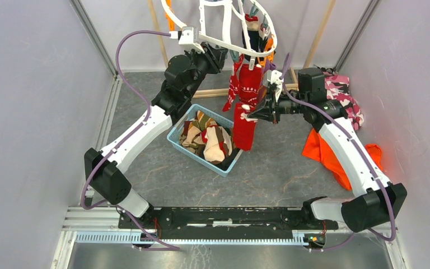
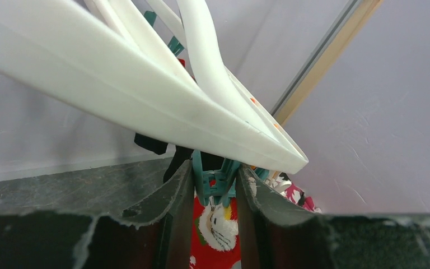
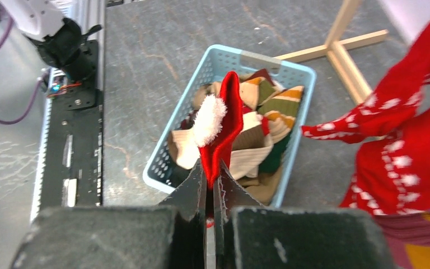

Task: Clip the socks to the hanger
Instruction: Open the clamp at the hanger, then clamp the sock onto the hanger.

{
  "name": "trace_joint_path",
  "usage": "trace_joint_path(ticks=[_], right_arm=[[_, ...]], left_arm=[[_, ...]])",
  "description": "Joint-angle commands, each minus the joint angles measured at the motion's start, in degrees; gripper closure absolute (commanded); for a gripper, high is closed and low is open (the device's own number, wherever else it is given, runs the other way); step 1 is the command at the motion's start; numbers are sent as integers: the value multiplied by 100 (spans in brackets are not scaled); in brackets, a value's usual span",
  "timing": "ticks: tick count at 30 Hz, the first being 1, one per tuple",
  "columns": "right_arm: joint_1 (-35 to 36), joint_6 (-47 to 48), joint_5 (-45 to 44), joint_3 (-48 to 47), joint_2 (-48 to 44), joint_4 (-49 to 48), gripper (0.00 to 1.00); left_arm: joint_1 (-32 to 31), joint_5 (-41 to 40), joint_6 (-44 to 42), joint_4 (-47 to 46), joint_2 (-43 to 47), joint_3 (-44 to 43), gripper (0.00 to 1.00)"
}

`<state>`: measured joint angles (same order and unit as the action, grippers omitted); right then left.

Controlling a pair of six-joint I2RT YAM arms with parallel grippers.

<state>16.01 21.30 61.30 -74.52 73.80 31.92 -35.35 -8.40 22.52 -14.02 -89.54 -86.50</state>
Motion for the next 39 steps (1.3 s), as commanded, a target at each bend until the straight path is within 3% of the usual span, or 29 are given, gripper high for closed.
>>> trace_joint_path(ticks=[1,9,21,39], right_arm=[[117,164,-776,-587,88,47,100],[713,-889,-2413,-858,233,-919,100],[1495,-2059,-4808,-1478,758,-1337,100],[1637,-2555,-5205,-2035,1415,-1636,100]], left_arm=[[-164,-487,-108,352,-24,-473,98],[-391,-1216,175,1302,-167,-1001,98],[-595,-1655,247,1881,-301,-1377,98],[-595,-1658,334,1900,-317,-1383,98]])
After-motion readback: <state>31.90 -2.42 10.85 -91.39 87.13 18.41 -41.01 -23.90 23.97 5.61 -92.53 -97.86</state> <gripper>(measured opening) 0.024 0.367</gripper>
